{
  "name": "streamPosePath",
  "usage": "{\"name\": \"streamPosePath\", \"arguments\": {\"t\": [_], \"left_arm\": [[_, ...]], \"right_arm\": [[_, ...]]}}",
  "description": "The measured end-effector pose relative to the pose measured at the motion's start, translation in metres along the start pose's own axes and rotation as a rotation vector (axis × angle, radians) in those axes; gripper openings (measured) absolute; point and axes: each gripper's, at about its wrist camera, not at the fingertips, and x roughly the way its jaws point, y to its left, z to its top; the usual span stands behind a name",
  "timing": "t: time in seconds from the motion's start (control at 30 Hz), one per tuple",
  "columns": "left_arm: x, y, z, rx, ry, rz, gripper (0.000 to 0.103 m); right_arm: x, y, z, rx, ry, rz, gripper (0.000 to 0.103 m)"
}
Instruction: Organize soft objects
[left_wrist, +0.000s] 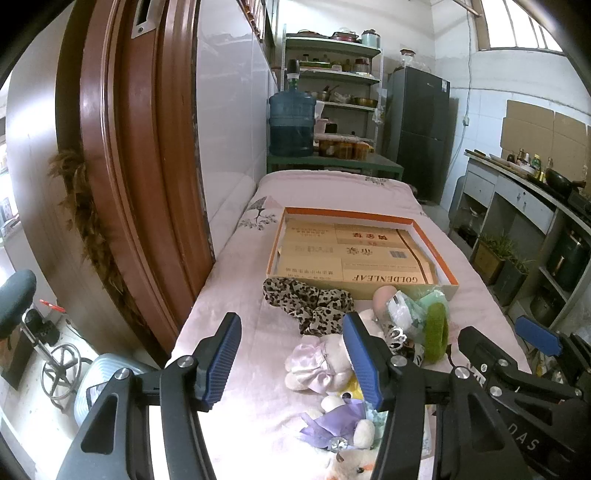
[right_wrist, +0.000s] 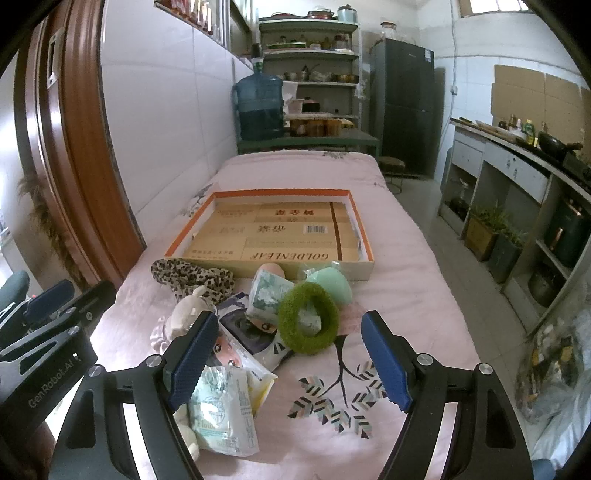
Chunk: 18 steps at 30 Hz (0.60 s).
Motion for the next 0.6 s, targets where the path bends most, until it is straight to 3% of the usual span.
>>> {"name": "streamPosePath", "arguments": {"t": [0.6], "left_arm": [[0.0008, -0.0002, -0.0014, -0.001, 0.002, -0.001, 0.057]], "right_arm": [[0.0026, -0.0003, -0.0045, 0.002, 0.005, 0.002, 0.081]]}}
